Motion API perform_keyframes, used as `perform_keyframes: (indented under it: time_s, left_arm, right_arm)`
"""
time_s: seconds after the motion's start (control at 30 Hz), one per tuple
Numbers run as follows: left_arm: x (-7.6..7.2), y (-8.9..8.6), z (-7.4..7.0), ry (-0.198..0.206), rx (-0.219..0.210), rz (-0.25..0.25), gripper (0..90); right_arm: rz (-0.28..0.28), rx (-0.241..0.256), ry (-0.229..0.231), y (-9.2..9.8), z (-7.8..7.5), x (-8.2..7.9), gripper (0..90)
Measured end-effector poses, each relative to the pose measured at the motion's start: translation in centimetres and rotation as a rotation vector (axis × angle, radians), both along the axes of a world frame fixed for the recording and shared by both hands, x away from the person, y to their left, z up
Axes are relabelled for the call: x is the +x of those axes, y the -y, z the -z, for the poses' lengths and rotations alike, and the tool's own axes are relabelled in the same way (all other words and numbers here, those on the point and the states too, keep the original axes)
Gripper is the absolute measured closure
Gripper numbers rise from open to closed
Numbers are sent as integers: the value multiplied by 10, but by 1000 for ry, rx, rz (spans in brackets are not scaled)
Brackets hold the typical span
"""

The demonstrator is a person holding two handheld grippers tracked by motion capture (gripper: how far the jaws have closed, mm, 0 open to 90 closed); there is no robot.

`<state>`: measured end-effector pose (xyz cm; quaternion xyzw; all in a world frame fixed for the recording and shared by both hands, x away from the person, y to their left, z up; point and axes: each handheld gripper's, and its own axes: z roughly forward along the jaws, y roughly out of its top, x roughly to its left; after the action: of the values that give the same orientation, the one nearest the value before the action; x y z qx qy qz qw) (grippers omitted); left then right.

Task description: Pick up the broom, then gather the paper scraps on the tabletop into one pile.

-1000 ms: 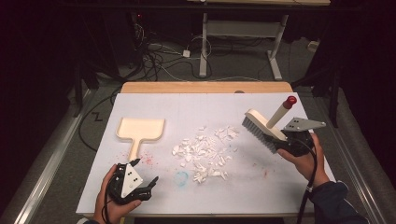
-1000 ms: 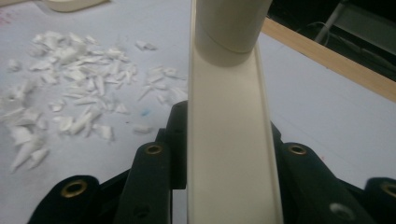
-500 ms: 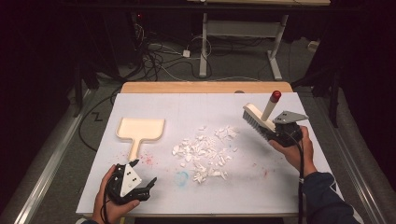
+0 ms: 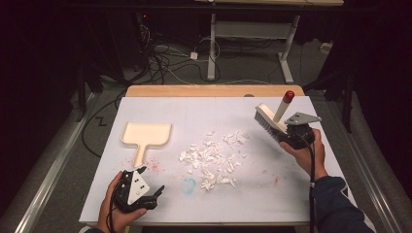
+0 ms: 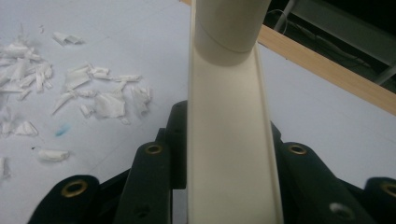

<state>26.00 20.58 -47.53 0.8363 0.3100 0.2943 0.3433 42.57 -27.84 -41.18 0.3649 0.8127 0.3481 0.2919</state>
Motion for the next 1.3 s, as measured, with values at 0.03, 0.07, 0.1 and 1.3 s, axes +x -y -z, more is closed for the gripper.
perform_keyframes:
  time_s: [0.03,0.07,0.1,1.3]
  left_arm:
    - [0,0,0,-1,0,-1,165]
    - [0,-1,0,-1,-2,-1,165]
    - [-1,-1,0,-1,-2,-1,164]
    - [1,4,3,-21,27,29,165]
  right_arm:
    - [1,0,1,0,0,1,692]
    - [5,3,0,0,-1,1,692]
    - [4,4,2,0,-1,2,692]
    - [-98,-156,-65,-62,31,21,692]
